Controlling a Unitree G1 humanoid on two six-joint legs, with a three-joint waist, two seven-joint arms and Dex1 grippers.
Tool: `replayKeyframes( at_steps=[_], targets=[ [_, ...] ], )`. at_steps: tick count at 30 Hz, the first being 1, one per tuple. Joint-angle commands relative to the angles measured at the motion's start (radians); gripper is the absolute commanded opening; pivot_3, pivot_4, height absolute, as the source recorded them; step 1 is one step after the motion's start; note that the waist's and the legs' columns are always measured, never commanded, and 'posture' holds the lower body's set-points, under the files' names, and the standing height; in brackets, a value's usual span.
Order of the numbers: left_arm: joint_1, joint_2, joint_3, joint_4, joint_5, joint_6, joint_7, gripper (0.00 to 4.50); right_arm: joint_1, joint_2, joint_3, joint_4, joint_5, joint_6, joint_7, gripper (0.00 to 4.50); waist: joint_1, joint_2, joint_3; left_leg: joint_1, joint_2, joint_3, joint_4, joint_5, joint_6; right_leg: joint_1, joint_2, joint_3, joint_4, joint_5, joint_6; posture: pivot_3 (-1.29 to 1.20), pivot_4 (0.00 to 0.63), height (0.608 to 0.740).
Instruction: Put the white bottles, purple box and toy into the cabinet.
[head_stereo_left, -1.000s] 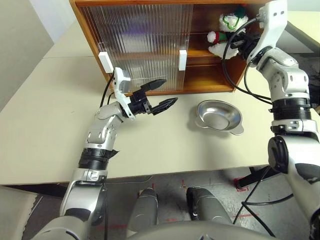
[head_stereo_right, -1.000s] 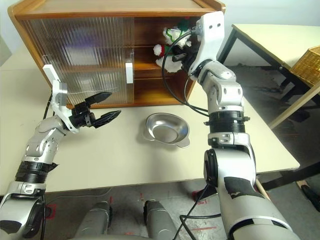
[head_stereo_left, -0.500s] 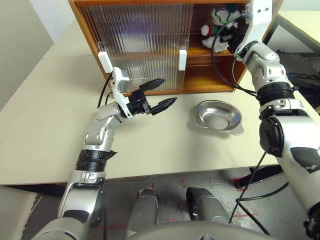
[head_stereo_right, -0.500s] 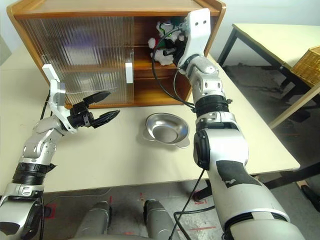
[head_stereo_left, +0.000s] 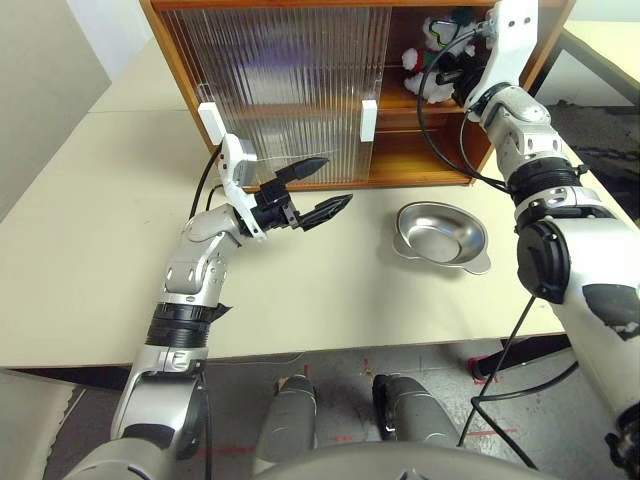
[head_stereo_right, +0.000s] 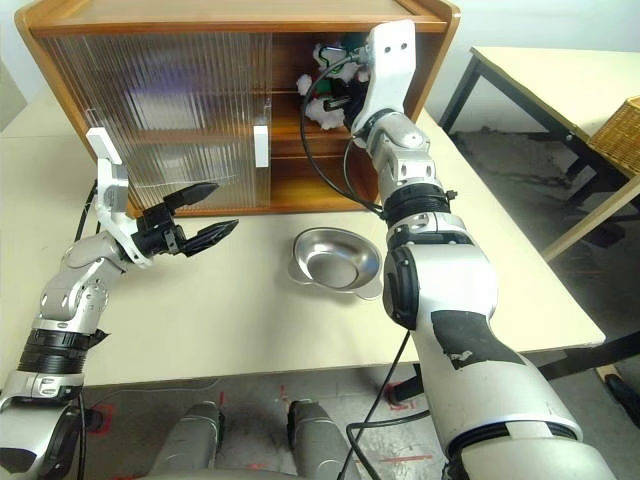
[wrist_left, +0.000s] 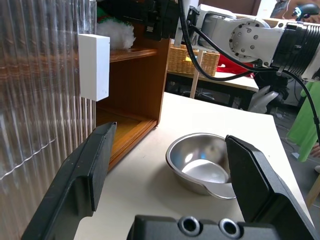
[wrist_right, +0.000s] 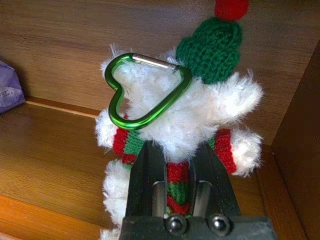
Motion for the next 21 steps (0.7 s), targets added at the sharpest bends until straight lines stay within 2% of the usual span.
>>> replayKeyframes(
  at_steps=[1, 6, 14, 17, 18, 21],
  targets=[
    [0.011, 0.007, 0.005, -0.022, -0.006, 0.01, 0.002, 4.5, -0.003, 0.009, -0.01, 0.046, -0.011, 0.013, -0.012, 0.28, 0.001, 0.0, 0.0, 0.0, 0.0, 0.0, 0.0, 0.0, 0.0, 0.0, 0.0, 0.0, 0.0, 0.0, 0.0, 0.08, 0.106, 0.74],
    [0.01, 0.007, 0.003, -0.023, -0.006, 0.012, 0.002, 4.5, -0.001, 0.009, 0.001, 0.052, -0.032, 0.008, -0.034, 0.28, 0.002, 0.0, 0.0, 0.0, 0.0, 0.0, 0.0, 0.0, -0.001, 0.0, 0.0, 0.0, 0.0, 0.0, 0.0, 0.08, 0.103, 0.74],
    [0.002, -0.004, -0.004, -0.007, -0.006, 0.007, -0.005, 4.5, 0.006, -0.002, 0.003, 0.029, -0.05, 0.003, -0.049, 3.01, 0.003, 0.0, 0.0, 0.0, 0.0, 0.0, -0.001, -0.001, -0.001, 0.0, 0.0, 0.0, 0.0, 0.0, -0.001, 0.07, 0.1, 0.74],
    [-0.003, -0.009, -0.006, 0.002, -0.006, 0.005, -0.01, 4.5, 0.017, -0.009, 0.0, 0.007, -0.054, 0.006, -0.056, 4.19, 0.003, 0.0, 0.0, 0.0, 0.001, 0.0, -0.001, -0.001, -0.001, 0.0, 0.0, 0.0, 0.0, -0.001, -0.001, 0.05, 0.098, 0.74],
    [-0.004, -0.01, -0.007, 0.004, -0.005, 0.005, -0.011, 4.5, 0.02, -0.011, -0.001, 0.002, -0.054, 0.009, -0.059, 4.47, 0.002, 0.0, 0.0, 0.0, 0.001, 0.0, -0.002, -0.001, -0.001, -0.001, 0.0, 0.0, 0.0, -0.001, -0.001, 0.05, 0.098, 0.74],
    [-0.009, -0.016, -0.01, 0.012, -0.004, 0.003, -0.016, 4.5, 0.046, -0.023, -0.003, -0.056, -0.049, 0.022, -0.064, 4.47, 0.002, 0.0, 0.0, 0.0, 0.001, 0.0, -0.003, -0.001, -0.001, -0.001, 0.0, 0.0, 0.0, -0.001, -0.001, 0.04, 0.095, 0.74]
  ],
)
